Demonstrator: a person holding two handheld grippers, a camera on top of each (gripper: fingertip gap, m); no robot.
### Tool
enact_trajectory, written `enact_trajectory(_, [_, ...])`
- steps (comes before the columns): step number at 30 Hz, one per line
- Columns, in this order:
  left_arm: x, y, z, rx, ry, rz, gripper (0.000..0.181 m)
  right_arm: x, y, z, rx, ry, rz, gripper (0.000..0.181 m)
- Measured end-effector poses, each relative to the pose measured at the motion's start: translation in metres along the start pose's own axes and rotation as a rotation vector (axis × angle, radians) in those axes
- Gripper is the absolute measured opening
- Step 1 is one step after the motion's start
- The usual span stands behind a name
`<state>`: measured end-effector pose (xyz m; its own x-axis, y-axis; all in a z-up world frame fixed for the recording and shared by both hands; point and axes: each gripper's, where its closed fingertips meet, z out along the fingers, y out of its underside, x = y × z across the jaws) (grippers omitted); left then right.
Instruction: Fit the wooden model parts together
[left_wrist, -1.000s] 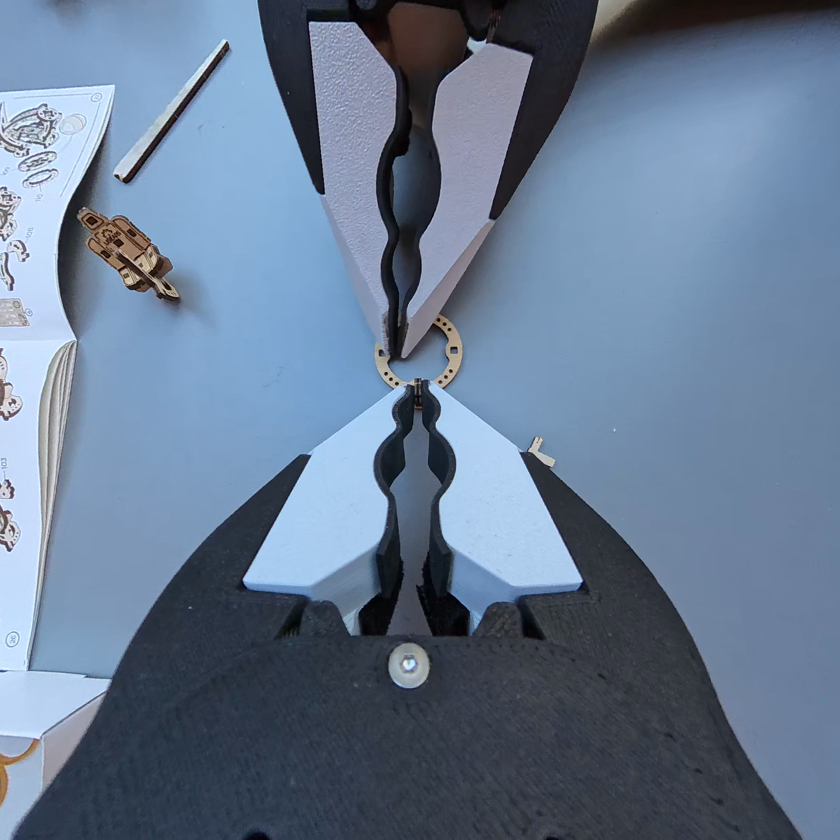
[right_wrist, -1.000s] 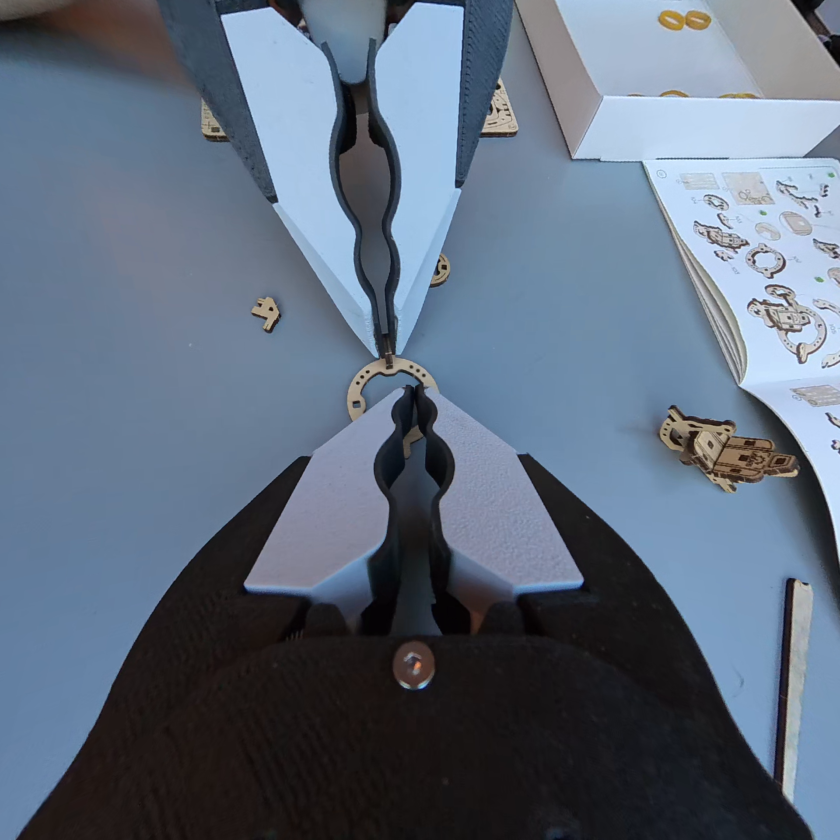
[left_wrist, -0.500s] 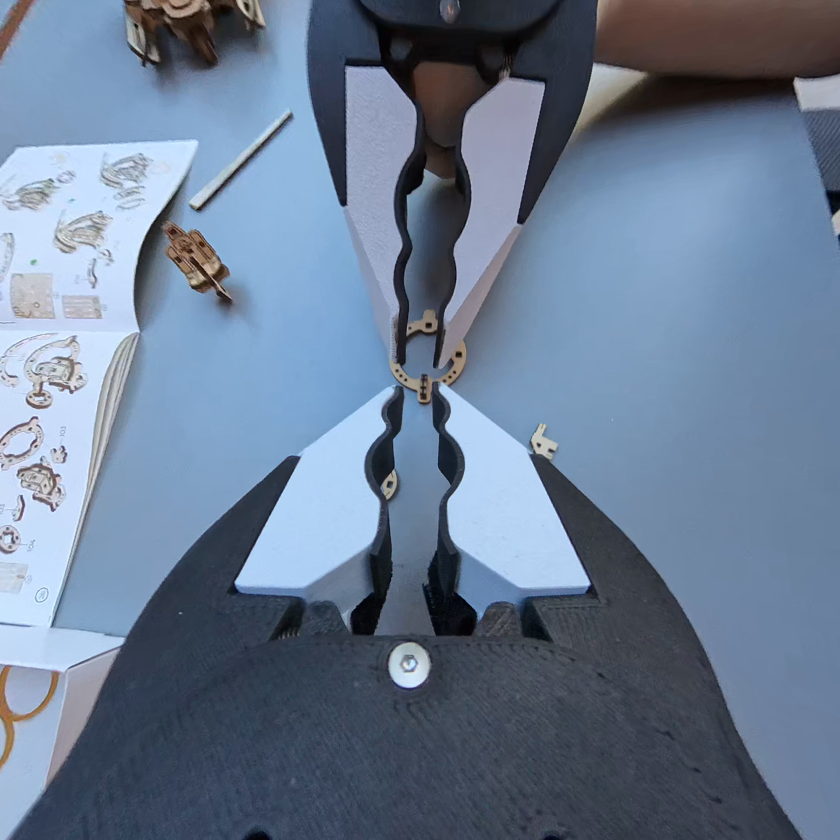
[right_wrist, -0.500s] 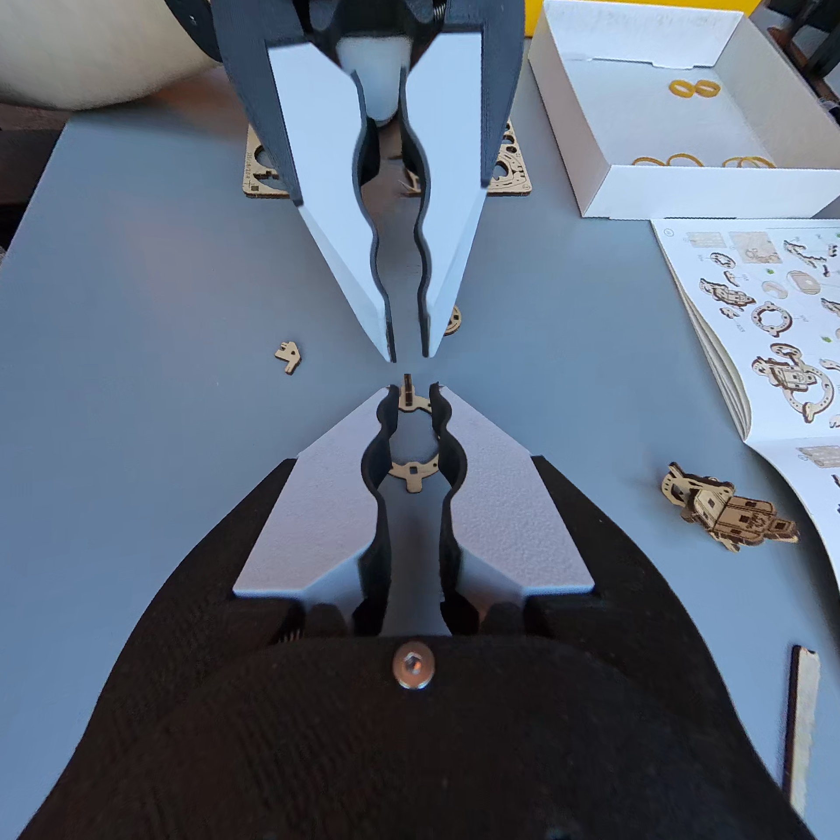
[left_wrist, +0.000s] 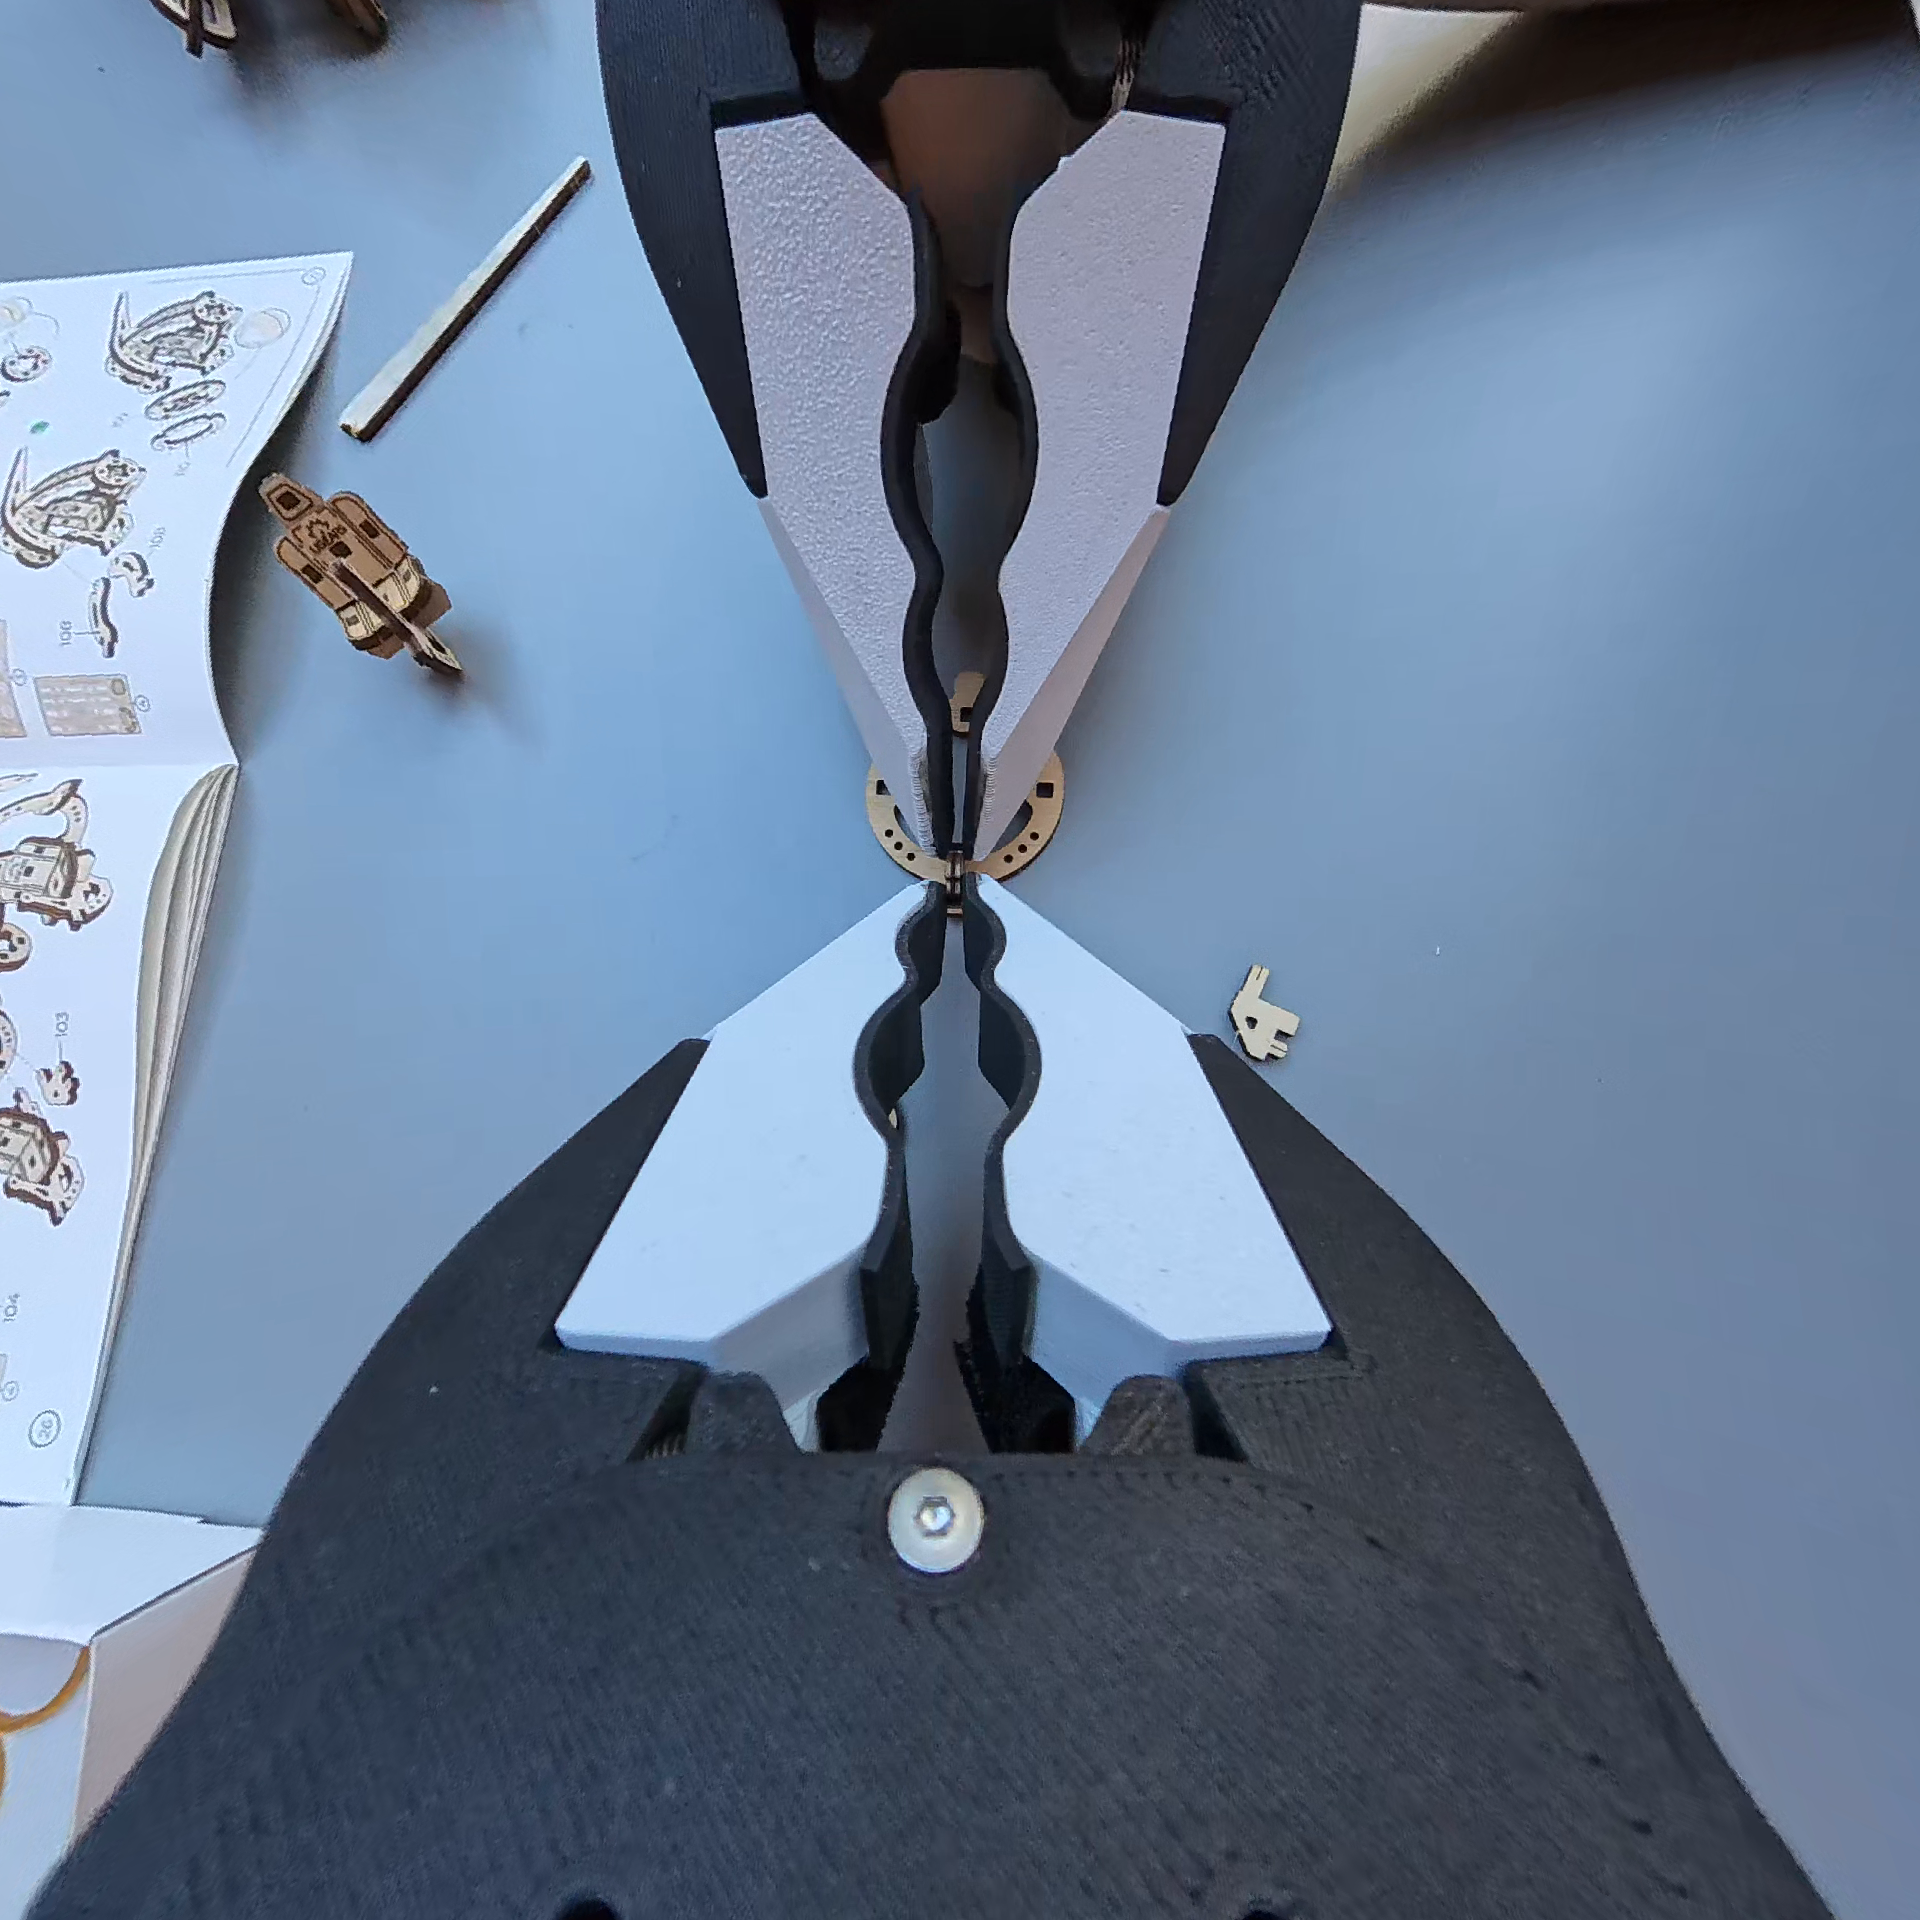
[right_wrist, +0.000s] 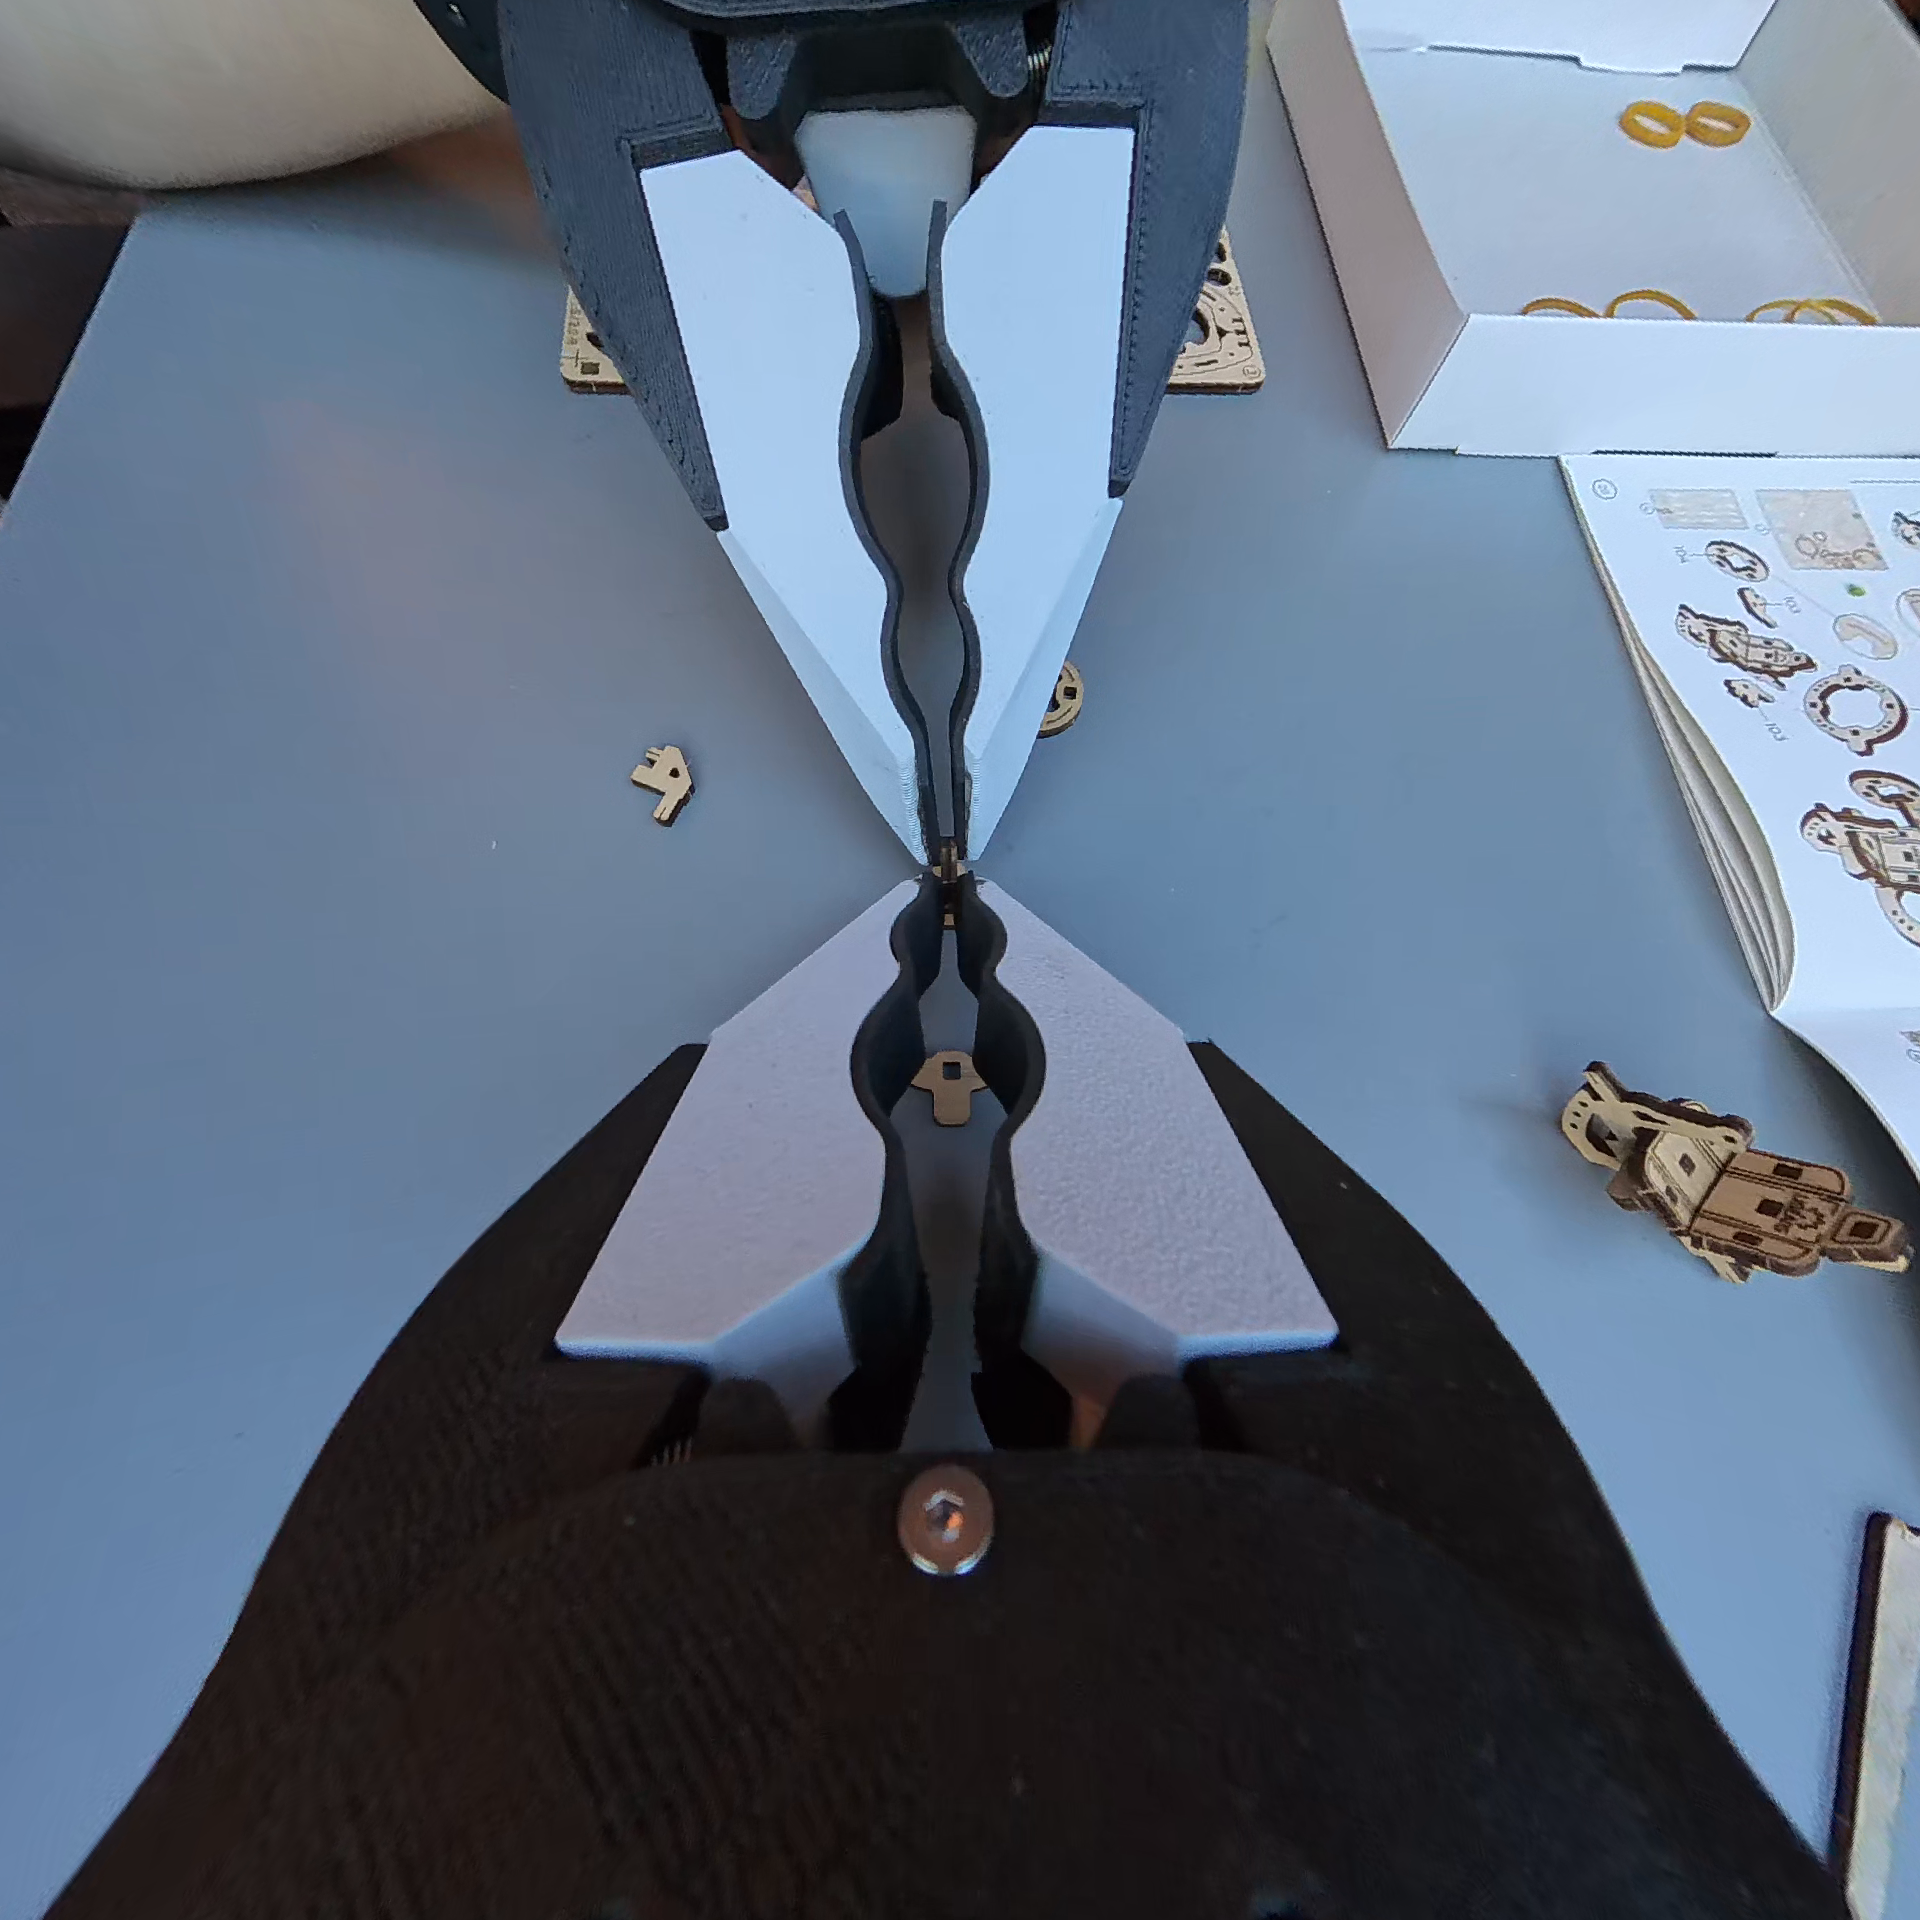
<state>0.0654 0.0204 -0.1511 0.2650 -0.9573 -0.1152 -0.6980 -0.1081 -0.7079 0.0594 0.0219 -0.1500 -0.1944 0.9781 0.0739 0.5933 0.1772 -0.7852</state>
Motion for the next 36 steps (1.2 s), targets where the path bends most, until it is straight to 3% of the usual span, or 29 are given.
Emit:
enact_trajectory(11, [0.0,0.001,0.0,-0.049,-0.007,0.016,0.001,-0.001,0.002,0.0,-0.011,0.023,-0.016,0.002])
enact_trajectory(23, [0.0,0.001,0.0,-0.037,0.025,-0.042,0.001,-0.001,0.002,0.001,-0.011,0.023,-0.005,0.002])
enact_trajectory(31, [0.0,0.006,-0.001,0.0,-0.027,-0.049,0.003,0.001,-0.002,0.001,0.017,0.05,0.01,0.001])
enact_trajectory(34, [-0.002,0.009,-0.006,0.0,-0.04,-0.071,0.001,0.004,-0.003,-0.002,0.007,0.052,0.029,0.026])
enact_trajectory(36, [-0.007,0.006,-0.016,0.036,-0.068,-0.084,0.0,0.004,-0.009,-0.007,0.0,0.038,0.025,0.017])
